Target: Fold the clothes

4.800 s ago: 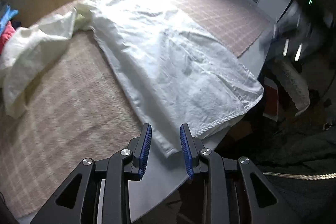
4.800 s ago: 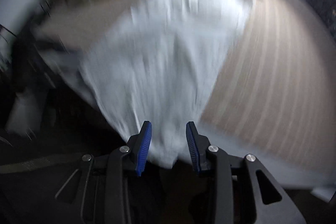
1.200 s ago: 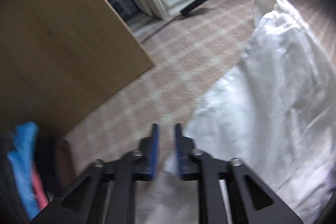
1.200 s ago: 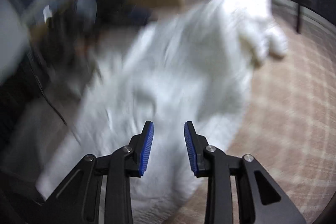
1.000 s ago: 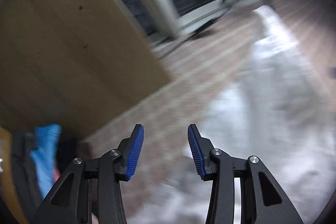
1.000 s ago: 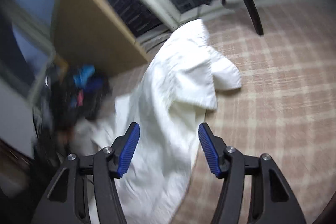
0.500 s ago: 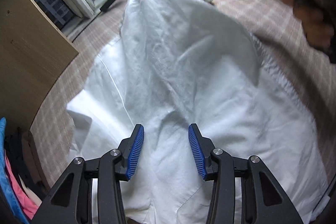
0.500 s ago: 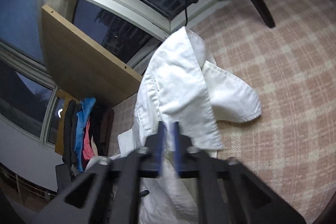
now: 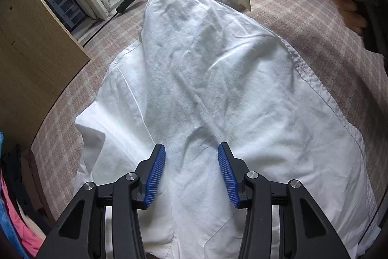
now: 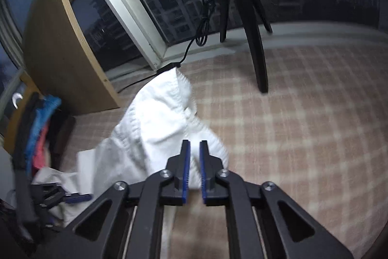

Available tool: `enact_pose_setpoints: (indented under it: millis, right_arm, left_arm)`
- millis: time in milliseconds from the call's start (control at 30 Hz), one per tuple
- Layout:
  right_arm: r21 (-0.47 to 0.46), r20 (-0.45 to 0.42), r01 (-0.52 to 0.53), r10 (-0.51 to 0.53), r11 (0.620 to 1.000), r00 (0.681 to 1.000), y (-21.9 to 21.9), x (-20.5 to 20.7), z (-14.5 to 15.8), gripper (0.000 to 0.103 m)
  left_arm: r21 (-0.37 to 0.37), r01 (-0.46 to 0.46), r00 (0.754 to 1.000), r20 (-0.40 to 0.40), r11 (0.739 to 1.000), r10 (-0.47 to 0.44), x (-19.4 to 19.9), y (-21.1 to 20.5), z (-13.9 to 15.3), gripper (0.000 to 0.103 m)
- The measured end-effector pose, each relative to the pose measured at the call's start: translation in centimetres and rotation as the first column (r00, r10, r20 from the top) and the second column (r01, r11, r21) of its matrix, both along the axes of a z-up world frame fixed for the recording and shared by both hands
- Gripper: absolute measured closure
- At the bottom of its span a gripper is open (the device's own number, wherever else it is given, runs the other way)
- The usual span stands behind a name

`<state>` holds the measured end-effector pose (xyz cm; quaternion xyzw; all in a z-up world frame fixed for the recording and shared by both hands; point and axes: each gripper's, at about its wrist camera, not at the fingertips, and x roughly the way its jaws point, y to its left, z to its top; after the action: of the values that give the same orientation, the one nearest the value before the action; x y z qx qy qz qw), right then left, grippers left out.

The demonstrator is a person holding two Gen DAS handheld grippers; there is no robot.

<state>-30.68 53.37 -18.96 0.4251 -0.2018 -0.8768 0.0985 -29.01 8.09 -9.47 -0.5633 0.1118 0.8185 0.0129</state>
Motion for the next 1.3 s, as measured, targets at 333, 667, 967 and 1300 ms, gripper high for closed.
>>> enact_pose_setpoints:
  millis: [333,667,967,1300]
  right_arm:
    - [0.020,0.093,-0.143,0.141,0.989,0.986,-7.5,-0.7,-1.3,0.075]
    - [-0.243,-0.001,-0.254,0.261,0.936,0.965,-8.8,17.2,6.5,0.074]
    - [-0.590,-0.049,-0.233,0.254,0.773,0.966,-12.1,41.4,13.3,0.049]
    - [-0.045,0.206,-0.109,0.116,0.993,0.972,-23.0,43.6,2.7,0.050]
  left_arm:
    - [-0.013,-0.008,1.000,-0.017,1.000,0.008,1.1,-0.1,0.3,0.051]
    - [0.143,0.139,0.990,-0.042,0.980,-0.134,11.6,1.9,4.9,0.059]
    - [0.209,0.456,0.868,0.112,0.865,-0.484,23.4,7.8,2.4,0.058]
    - [0.149,0.427,0.886,0.128,0.892,-0.446,32.9,5.9,4.5,0.059]
